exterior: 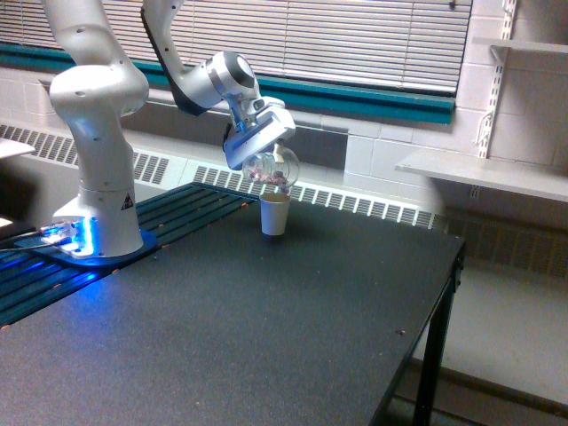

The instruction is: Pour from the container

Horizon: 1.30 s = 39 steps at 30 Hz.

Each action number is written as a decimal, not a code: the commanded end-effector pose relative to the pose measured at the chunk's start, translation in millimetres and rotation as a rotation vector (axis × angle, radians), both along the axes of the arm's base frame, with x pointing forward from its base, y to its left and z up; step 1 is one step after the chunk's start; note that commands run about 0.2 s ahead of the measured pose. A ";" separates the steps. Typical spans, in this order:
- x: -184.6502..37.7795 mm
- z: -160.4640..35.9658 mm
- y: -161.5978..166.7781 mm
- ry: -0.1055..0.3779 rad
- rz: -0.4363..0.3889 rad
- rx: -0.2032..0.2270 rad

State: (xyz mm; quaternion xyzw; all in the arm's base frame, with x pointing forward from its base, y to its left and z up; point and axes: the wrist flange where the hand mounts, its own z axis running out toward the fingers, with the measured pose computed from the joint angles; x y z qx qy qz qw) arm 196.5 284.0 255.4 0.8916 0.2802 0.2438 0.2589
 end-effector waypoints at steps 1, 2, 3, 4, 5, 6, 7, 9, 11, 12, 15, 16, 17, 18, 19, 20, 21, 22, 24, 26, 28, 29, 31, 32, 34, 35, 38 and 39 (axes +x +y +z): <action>3.2 -1.3 -2.4 -0.008 -0.010 -0.009; 3.6 -1.4 -2.9 -0.009 -0.010 -0.011; 4.1 -1.5 -3.7 -0.009 -0.011 -0.014; 4.9 -1.4 -4.4 -0.009 -0.013 -0.015; 5.7 -1.2 -5.1 -0.011 -0.013 -0.017; 6.2 -1.1 -5.6 -0.011 -0.013 -0.018; 6.3 -1.2 -6.2 -0.012 -0.014 -0.020; 7.1 -0.9 -7.2 -0.015 -0.016 -0.022; 7.9 -0.4 -8.0 -0.017 -0.017 -0.024; 8.4 0.0 -8.2 -0.018 -0.017 -0.024; 9.3 1.3 -8.9 -0.021 -0.019 -0.024; 9.6 1.7 -8.9 -0.022 -0.019 -0.024; 9.6 1.9 -9.1 -0.023 -0.020 -0.024; 9.3 2.2 -9.0 -0.023 -0.019 -0.025; 9.1 2.5 -8.7 -0.024 -0.018 -0.026; 9.3 2.9 -8.5 -0.024 -0.018 -0.026; 8.9 2.9 -8.3 -0.025 -0.018 -0.027; 8.3 3.1 -7.6 -0.026 -0.017 -0.028; 7.7 3.7 -6.4 -0.027 -0.015 -0.028; 6.5 3.8 -4.9 -0.026 -0.012 -0.028; 6.7 4.7 -3.5 -0.026 -0.012 -0.026; 7.2 5.3 -3.1 -0.027 -0.013 -0.024; 9.2 7.1 -2.6 -0.029 -0.016 -0.018; 10.2 7.8 -2.8 -0.030 -0.018 -0.016; 13.2 10.5 -3.8 -0.037 -0.027 -0.006; 14.8 11.5 -5.2 -0.036 -0.031 -0.003; 17.6 14.7 -7.0 -0.042 -0.039 0.009; 17.8 16.3 -7.1 -0.045 -0.039 0.012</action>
